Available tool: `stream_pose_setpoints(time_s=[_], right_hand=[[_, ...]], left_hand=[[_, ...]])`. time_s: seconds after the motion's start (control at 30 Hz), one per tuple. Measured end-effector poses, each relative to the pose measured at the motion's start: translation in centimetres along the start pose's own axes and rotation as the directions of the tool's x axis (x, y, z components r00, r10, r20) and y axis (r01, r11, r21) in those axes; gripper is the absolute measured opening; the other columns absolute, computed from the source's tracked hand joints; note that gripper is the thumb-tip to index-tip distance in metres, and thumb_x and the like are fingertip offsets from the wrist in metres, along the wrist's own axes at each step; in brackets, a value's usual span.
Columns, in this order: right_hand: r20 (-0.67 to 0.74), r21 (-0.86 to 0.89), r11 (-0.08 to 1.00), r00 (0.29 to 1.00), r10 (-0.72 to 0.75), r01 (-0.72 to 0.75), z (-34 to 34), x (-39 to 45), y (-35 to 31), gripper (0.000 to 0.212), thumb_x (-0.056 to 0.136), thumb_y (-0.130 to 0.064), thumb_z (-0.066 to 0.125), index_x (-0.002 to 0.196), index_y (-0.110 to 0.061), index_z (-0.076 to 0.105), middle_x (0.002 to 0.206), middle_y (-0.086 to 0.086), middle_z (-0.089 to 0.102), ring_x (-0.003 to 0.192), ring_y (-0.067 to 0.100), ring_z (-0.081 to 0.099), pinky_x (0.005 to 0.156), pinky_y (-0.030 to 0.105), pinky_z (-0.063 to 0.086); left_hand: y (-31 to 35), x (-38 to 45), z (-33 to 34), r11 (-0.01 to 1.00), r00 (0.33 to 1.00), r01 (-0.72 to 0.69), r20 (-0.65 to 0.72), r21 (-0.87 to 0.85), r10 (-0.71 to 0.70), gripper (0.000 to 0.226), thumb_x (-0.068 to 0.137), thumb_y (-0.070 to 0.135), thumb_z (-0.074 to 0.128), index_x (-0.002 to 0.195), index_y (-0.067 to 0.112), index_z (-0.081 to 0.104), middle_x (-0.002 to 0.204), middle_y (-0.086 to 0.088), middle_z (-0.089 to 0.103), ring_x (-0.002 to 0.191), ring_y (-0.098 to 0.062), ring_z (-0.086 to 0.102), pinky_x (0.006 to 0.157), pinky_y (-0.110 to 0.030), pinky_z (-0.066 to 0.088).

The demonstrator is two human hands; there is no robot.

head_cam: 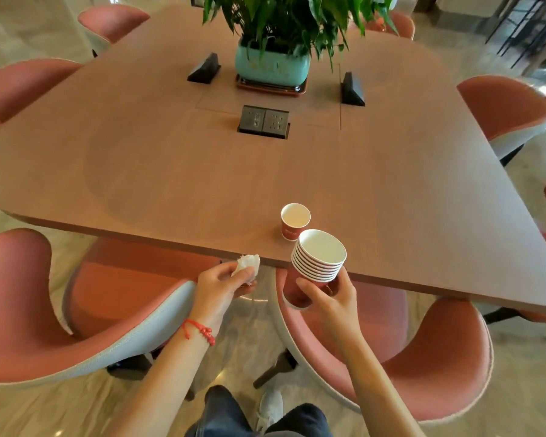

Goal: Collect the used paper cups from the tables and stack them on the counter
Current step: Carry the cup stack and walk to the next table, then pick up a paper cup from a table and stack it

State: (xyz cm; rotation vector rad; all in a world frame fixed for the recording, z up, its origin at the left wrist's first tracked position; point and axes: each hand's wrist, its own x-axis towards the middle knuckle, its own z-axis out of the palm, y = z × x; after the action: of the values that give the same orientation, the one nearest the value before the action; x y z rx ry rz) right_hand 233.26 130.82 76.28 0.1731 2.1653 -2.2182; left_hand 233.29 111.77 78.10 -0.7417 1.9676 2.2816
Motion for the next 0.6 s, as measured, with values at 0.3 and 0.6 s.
stream_pose_setpoints(time_s=[0.3,0.6], right_hand=[[-0.062,0.086,0.996,0.998,-0.007,0.012,-0.3,6.3,-0.9,0.041,0.074,0.005,0.073,0.107,-0.014,0.059,0.094,-0.003,0.07,0.082,0.001,0.067,0.065,0.013,0.051],[-0.16,-0.004,1.0,0.987,-0.008,0.008,0.9,13.7,-0.4,0.041,0.073,-0.005,0.078,0.106,-0.02,0.059,0.099,-0.004,0.069,0.089,0.003,0.066,0.072,0.018,0.052]], left_hand=[[1.0,4.7,2.5,0.999,0.999,0.037,0.0,-0.019,-0.037,0.005,0.076,0.004,0.07,0.079,0.009,0.071,0.065,-0.001,0.07,0.06,-0.011,0.067,0.06,-0.021,0.057],[2.0,12.2,3.7,0.995,0.992,0.096,0.084,0.033,-0.099,0.007,0.079,0.004,0.067,0.085,0.006,0.07,0.075,-0.008,0.068,0.061,-0.011,0.065,0.057,-0.02,0.055]])
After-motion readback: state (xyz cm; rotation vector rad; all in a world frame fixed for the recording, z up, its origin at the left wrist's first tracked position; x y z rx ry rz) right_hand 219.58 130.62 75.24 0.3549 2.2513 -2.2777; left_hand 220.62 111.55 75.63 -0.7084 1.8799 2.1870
